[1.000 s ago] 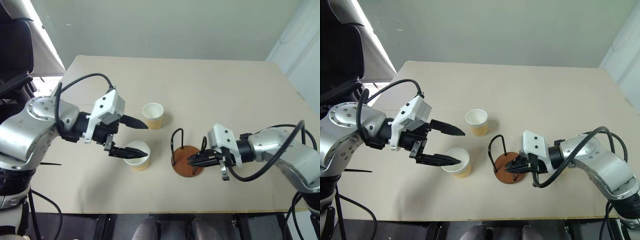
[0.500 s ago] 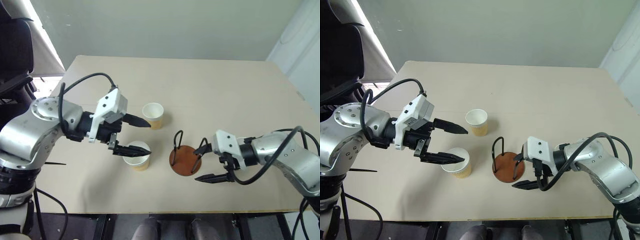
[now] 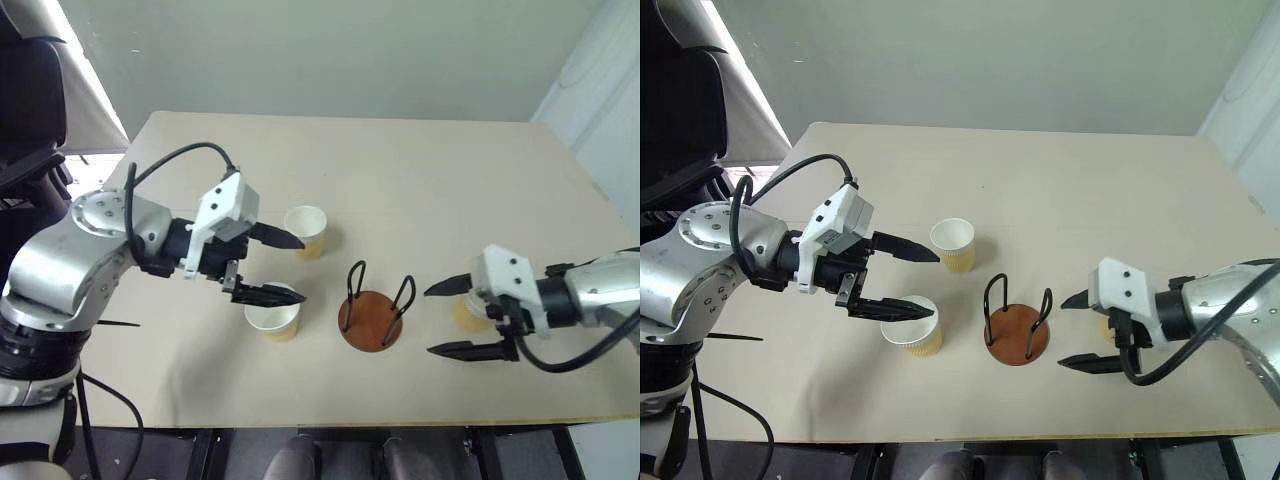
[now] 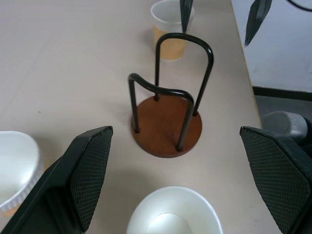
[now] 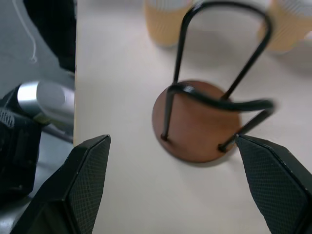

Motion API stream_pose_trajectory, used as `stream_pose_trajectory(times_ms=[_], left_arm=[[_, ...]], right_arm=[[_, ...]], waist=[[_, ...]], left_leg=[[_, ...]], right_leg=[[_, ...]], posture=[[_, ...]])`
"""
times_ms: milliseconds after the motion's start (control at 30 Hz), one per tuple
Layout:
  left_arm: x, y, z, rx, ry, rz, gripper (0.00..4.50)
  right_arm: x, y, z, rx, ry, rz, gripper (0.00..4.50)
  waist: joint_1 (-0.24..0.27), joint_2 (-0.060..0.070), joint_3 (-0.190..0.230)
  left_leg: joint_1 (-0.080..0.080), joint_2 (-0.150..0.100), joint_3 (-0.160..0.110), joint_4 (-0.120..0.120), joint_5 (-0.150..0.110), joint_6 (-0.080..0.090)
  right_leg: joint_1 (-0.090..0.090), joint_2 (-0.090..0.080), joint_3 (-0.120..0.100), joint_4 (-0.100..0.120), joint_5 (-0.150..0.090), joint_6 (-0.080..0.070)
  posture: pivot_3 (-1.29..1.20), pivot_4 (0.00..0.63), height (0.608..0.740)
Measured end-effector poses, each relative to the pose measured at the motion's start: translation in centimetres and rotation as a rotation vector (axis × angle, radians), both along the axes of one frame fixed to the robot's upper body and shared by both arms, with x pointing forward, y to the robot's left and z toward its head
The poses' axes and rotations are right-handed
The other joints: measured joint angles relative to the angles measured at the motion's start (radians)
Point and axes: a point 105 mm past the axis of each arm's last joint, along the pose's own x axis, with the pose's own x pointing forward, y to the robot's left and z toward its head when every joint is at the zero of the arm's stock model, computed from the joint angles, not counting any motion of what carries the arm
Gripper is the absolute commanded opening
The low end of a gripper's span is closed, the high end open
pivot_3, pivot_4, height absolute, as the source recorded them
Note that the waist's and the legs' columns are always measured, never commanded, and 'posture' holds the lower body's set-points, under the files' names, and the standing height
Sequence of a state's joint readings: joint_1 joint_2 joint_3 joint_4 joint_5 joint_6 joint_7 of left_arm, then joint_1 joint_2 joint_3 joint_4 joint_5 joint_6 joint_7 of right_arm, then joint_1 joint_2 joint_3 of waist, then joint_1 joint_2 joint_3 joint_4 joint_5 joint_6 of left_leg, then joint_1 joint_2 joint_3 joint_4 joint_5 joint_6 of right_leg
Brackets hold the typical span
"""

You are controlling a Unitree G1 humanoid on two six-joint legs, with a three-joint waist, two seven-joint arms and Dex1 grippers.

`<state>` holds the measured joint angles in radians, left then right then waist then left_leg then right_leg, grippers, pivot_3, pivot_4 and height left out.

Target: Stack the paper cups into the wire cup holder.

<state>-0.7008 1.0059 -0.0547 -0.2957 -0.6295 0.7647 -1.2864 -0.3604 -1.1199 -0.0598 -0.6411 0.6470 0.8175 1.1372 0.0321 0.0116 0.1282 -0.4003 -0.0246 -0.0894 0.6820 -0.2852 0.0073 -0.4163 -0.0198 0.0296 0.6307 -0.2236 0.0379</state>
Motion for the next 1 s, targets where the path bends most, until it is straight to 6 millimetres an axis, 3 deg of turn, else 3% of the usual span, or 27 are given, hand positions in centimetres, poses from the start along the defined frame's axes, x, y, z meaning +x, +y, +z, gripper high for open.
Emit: stream_pose_trajectory(times_ms=[400, 600, 1000], left_arm=[[3.0, 0.9, 1.8, 0.078, -0.202, 0.068, 4.5], [5.7, 2.2, 1.0, 0.249, -0.352, 0.115, 4.5], [10.1, -0.7, -0.3, 0.451, -0.536, -0.006, 4.5]], right_arm=[[1.1, 0.0, 3.0, 0.059, -0.079, -0.057, 4.19], [1.2, 0.7, 3.9, 0.109, -0.085, -0.056, 4.19], [1.0, 1.8, 5.8, 0.187, -0.082, -0.011, 4.19]], waist=[[0.001, 0.0, 0.0], [0.0, 0.0, 0.0], [0.001, 0.0, 0.0]], left_leg=[[0.0, 0.0, 0.0, 0.0, 0.0, 0.0], [-0.001, 0.0, -0.001, 0.0, 0.0, 0.001], [-0.005, 0.0, -0.001, 0.0, 0.0, 0.003]], right_leg=[[0.0, 0.0, 0.0, 0.0, 0.0, 0.0], [-0.001, 0.0, 0.0, -0.001, 0.0, 0.0], [-0.003, 0.0, 0.0, -0.002, 0.0, 0.0]], posture=[[0.0, 0.15, 0.74], [0.0, 0.15, 0.74], [0.0, 0.15, 0.74]])
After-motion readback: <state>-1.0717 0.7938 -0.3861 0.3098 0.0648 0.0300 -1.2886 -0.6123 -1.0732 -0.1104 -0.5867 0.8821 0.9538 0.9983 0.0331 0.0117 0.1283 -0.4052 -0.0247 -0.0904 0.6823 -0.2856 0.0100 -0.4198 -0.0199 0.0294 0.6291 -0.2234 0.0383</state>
